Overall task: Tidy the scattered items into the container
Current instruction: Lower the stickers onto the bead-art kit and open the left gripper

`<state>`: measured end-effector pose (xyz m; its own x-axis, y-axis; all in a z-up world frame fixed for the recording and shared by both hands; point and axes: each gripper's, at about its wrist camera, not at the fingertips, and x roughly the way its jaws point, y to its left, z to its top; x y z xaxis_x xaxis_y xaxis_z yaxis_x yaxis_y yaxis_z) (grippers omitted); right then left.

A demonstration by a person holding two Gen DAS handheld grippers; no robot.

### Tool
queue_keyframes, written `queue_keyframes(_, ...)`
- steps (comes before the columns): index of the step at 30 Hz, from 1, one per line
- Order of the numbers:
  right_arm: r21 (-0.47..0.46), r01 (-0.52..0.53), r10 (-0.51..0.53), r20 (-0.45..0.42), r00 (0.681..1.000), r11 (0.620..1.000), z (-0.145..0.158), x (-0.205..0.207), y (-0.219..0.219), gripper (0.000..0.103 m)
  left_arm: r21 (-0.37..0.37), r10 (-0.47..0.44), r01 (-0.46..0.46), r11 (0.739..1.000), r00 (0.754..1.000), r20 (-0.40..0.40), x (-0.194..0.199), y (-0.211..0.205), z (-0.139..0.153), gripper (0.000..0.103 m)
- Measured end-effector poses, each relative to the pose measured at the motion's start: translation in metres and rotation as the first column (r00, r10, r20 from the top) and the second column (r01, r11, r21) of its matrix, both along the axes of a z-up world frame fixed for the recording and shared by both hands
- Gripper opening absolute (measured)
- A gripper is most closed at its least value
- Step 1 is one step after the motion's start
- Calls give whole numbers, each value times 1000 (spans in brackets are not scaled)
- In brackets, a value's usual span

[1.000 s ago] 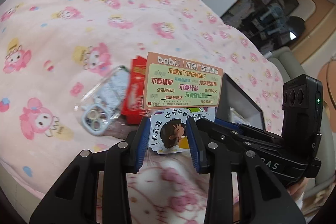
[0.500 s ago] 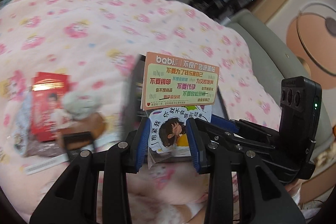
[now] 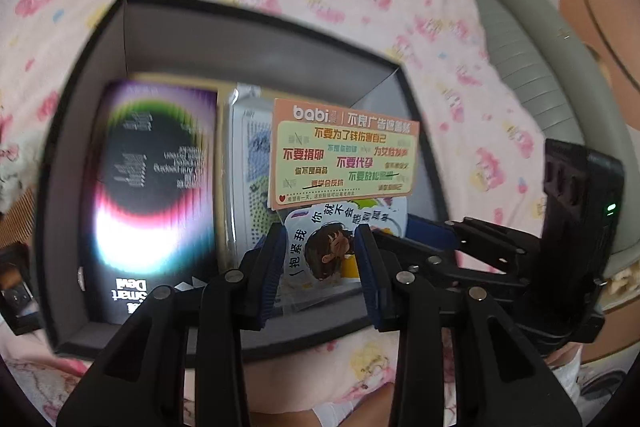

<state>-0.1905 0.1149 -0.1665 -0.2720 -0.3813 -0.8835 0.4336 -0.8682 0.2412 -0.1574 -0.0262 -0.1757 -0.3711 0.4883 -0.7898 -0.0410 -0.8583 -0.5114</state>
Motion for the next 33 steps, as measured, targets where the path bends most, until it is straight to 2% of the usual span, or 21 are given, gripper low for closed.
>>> queue_keyframes(2,-38,14,-12,33,999,999,-11,-3,4,29,-38,-7,8,999,999,33,-4,5,-10,35)
queue_keyframes(6,-56,5,-1,84,996,998,-26,-4,5,29,-61,-10,16,998,995,101,-12,6,-26,35)
queue_keyframes(10,-44,8,-6,50,999,999,-25,0,3,28,-74,-14,23,997,992,127,-12,3,-33,35)
queue_keyframes(13,-66,5,-3,26,1000,998,-20,1,7,28,-42,8,-4,999,994,108,-9,-7,-28,35)
queue_keyframes(15,-81,-14,12,-25,1000,997,-12,5,10,28,-17,21,-20,1000,996,92,-6,-14,-24,35)
queue_keyframes(18,-120,-18,9,-74,997,993,-3,1,14,28,-19,20,-19,1000,995,94,-10,-14,-25,35)
queue_keyframes(21,-67,-8,4,-67,998,998,-11,-2,8,28,-33,22,-18,999,993,117,-15,-9,-32,35)
queue_keyframes(25,-15,-19,18,-63,998,1000,-17,2,3,28,-96,22,-8,995,989,144,-22,1,-38,35)
queue_keyframes(29,23,9,-9,-25,1000,1000,-25,-1,7,25,-29,-28,33,999,985,172,-26,11,-44,35)
queue_keyframes(33,23,4,-3,-14,1000,1000,-26,-2,6,25,3,-50,50,999,986,160,-28,18,-42,35)
